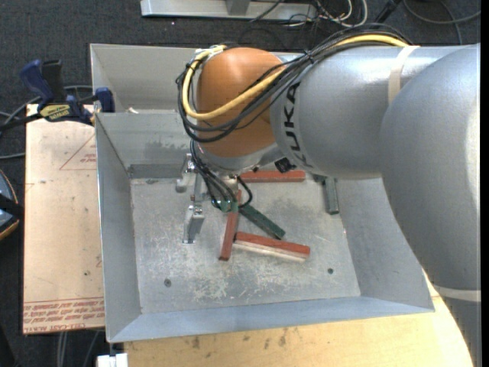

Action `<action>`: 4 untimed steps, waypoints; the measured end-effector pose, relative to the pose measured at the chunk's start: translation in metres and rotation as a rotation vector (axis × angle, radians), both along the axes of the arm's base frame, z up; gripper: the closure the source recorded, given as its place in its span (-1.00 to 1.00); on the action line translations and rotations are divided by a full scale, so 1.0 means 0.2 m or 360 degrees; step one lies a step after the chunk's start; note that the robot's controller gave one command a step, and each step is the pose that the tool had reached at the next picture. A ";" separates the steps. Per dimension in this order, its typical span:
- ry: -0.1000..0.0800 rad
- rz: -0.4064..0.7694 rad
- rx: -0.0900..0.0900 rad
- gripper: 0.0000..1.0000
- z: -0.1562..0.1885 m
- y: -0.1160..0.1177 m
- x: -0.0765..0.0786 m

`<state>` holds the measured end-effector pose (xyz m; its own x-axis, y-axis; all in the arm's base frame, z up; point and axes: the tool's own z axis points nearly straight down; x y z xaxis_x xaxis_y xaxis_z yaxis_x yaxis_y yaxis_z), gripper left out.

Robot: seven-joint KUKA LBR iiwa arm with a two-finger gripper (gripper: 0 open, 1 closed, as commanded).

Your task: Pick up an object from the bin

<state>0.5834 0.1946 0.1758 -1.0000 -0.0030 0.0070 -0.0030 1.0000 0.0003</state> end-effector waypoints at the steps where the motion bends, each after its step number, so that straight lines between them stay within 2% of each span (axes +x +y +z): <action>1: -0.0012 -0.0004 0.0002 -1.00 0.02 0.00 0.01; 2: -0.0012 0.0087 0.0003 -1.00 0.10 -0.26 0.04; 3: -0.0026 0.0173 0.0001 -1.00 -0.07 -0.52 0.04; 4: -0.0020 0.0190 0.0001 -1.00 -0.14 -0.58 0.02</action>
Offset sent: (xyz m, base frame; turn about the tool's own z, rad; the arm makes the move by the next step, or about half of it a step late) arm 0.0129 -0.0937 0.0323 -0.0840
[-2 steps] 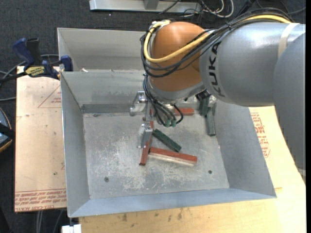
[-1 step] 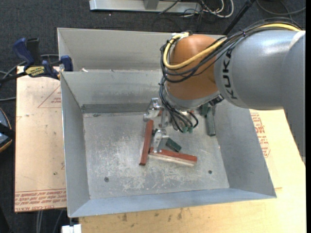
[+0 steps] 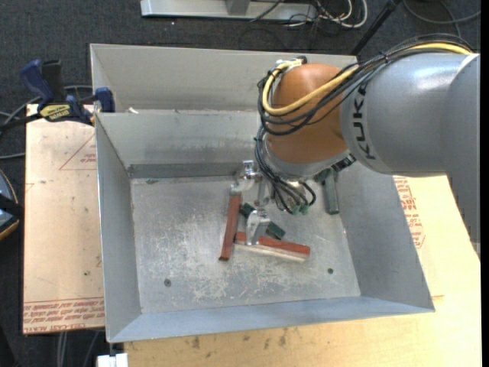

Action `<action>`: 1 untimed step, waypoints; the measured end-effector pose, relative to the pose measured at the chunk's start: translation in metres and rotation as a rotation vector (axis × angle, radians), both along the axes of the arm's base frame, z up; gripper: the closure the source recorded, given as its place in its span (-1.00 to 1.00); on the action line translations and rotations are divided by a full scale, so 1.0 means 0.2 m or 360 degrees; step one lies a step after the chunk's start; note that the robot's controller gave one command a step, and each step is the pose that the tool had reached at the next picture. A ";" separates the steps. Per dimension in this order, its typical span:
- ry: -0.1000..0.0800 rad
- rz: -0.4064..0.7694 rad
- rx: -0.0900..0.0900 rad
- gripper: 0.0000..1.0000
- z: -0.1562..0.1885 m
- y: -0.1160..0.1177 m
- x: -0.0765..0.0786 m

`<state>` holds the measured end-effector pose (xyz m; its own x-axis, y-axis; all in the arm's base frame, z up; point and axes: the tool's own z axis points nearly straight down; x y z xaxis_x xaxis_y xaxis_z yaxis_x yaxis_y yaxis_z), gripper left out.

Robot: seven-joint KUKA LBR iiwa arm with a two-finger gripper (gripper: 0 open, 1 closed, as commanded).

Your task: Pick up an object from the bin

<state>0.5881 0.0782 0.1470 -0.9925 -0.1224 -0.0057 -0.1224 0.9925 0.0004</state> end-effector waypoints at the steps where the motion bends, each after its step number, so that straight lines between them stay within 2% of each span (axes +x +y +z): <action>1: 0.0004 0.0070 -0.0002 -1.00 -0.23 0.22 -0.04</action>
Offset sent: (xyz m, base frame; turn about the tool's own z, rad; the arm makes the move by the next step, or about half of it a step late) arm 0.0240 -0.0344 -0.0770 -0.3250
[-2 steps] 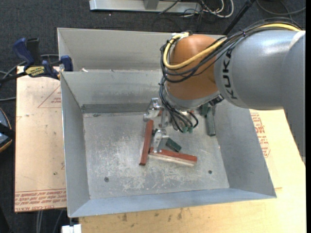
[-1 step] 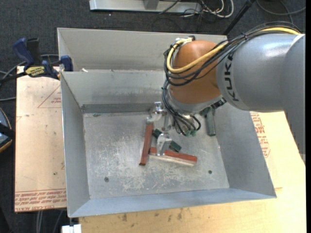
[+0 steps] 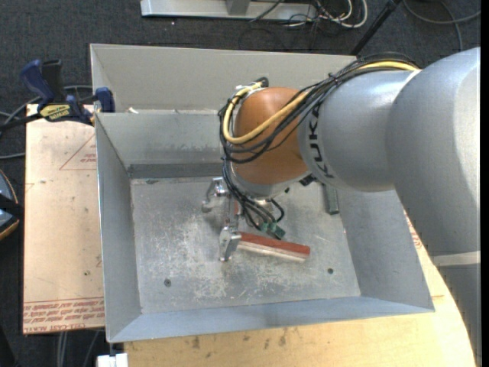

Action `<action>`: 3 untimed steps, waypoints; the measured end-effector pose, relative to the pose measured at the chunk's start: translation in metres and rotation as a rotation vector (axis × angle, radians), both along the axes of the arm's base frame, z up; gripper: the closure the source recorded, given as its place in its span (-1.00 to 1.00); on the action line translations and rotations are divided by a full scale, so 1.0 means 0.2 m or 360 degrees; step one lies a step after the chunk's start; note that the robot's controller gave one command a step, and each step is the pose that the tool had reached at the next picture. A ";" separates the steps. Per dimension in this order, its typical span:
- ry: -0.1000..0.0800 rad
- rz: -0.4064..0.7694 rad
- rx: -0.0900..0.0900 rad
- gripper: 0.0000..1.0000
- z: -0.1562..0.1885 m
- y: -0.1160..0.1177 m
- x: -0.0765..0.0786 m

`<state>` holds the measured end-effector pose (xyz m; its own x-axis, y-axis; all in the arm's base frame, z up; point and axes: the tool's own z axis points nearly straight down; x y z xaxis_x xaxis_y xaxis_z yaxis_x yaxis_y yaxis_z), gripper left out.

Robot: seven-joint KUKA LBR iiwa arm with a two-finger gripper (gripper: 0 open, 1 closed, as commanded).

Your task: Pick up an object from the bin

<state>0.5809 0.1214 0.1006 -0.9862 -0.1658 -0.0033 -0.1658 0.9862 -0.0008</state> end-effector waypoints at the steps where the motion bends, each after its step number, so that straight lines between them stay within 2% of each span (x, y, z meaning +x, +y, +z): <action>1: 0.0013 0.0454 0.0021 1.00 -0.12 -0.34 0.16; 2: 0.0013 0.0454 0.0021 1.00 -0.12 -0.34 0.16; 3: 0.0007 0.0610 0.0015 1.00 -0.06 -0.48 0.20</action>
Offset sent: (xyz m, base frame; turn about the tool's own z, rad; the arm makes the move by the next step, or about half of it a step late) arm 0.0000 0.0000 0.0000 0.0000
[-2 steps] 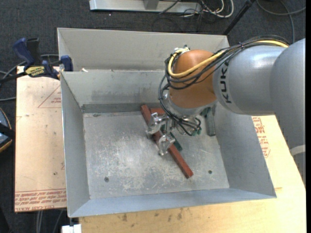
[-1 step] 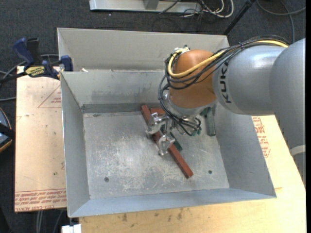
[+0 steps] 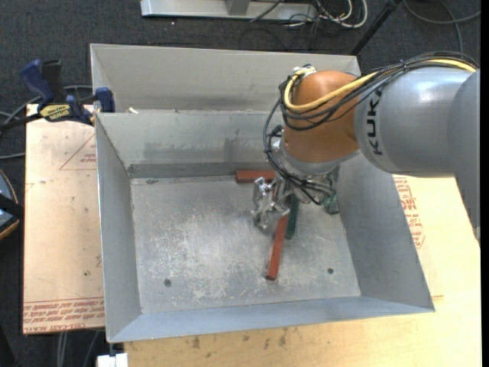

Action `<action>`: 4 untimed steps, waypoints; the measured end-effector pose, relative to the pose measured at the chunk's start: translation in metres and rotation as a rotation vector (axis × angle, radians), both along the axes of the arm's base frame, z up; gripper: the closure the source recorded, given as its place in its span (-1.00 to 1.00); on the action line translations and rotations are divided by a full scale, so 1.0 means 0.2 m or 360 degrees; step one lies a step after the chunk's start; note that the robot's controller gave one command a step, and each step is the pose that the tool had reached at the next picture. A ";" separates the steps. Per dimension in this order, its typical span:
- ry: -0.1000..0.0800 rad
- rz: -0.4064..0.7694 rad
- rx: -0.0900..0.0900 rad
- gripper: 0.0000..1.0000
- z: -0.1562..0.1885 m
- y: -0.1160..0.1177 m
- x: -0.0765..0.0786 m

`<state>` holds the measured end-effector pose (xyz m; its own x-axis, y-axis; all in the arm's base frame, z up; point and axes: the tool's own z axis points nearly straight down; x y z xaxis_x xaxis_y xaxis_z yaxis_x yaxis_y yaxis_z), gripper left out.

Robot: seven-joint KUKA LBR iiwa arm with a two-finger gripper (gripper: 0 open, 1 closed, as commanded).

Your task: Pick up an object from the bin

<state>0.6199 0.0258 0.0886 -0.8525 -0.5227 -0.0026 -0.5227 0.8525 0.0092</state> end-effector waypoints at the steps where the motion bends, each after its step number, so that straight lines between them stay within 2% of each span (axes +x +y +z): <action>1: -0.0034 -0.0207 -0.0010 -1.00 -0.06 -0.08 -0.16; 2: -0.0033 -0.0209 -0.0009 -1.00 -0.06 -0.08 -0.16; 3: 0.0003 -0.0105 -0.0012 -1.00 0.09 -0.08 -0.39; 4: -0.0015 -0.0084 -0.0012 -1.00 0.13 -0.10 -0.51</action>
Offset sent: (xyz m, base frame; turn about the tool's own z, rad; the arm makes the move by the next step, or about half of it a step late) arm 0.0000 0.0000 0.0000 0.0000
